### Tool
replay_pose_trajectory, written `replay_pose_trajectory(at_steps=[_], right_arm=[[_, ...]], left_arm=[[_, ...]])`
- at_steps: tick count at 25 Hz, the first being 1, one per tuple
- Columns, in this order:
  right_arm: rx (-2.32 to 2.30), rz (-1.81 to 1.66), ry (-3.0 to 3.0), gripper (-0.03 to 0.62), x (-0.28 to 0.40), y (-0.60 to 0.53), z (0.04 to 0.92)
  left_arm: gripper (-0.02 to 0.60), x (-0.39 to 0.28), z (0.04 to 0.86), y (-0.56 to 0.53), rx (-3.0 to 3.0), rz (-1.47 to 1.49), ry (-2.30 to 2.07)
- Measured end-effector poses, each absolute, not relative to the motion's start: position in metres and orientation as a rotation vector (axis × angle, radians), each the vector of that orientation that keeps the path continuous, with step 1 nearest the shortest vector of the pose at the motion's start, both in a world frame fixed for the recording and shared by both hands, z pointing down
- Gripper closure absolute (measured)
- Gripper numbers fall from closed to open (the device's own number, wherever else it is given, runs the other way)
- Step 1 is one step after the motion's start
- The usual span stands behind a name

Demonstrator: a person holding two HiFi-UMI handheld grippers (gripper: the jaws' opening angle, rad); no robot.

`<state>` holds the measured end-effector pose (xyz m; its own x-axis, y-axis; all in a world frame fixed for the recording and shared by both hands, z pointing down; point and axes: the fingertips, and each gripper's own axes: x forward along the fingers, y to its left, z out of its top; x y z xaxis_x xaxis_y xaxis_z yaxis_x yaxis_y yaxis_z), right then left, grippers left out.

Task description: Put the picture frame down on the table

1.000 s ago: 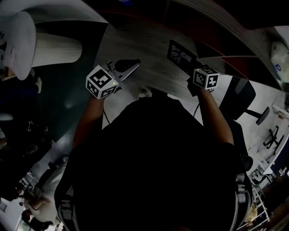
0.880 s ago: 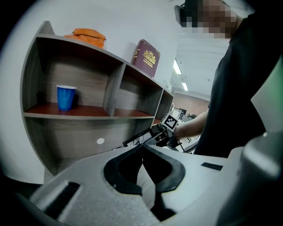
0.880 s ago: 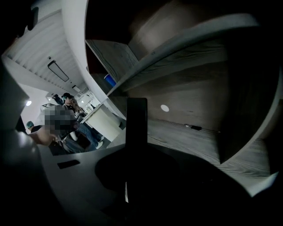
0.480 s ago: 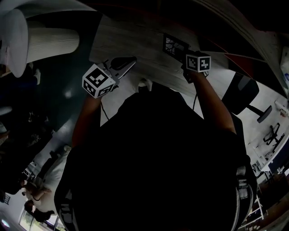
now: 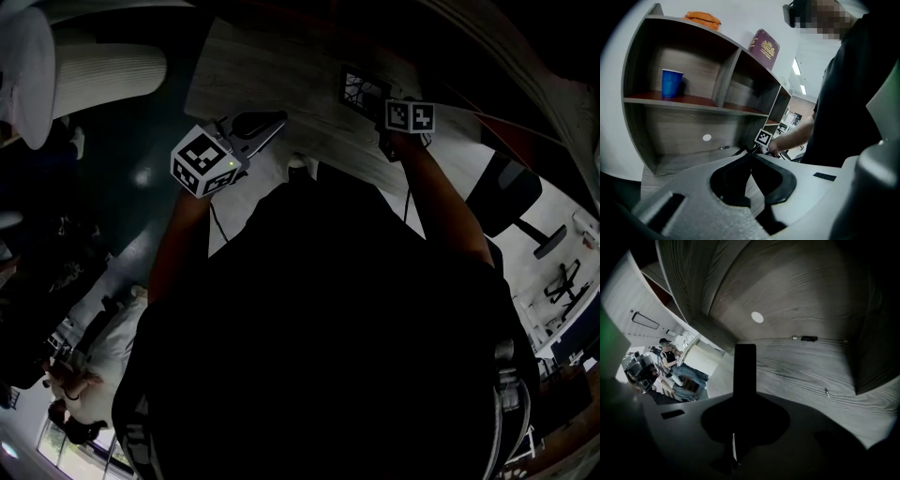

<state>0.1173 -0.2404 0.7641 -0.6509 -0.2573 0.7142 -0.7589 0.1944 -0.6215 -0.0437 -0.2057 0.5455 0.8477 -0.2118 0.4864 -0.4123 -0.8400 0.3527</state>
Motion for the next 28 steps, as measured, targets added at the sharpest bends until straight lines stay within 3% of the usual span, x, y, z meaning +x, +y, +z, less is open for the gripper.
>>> replay_pose_trajectory(at_steps=[12, 28], right_arm=[[0.911, 1.452, -1.969, 0.576, 0.110, -0.241, 0.786], [0.954, 1.224, -1.955, 0.467, 0.104, -0.251, 0.796]], left_arm=[[0.565, -0.041, 0.546, -0.204, 2.553, 0.601, -0.489], [0.565, -0.037, 0.533, -0.204, 2.549, 0.562, -0.458]])
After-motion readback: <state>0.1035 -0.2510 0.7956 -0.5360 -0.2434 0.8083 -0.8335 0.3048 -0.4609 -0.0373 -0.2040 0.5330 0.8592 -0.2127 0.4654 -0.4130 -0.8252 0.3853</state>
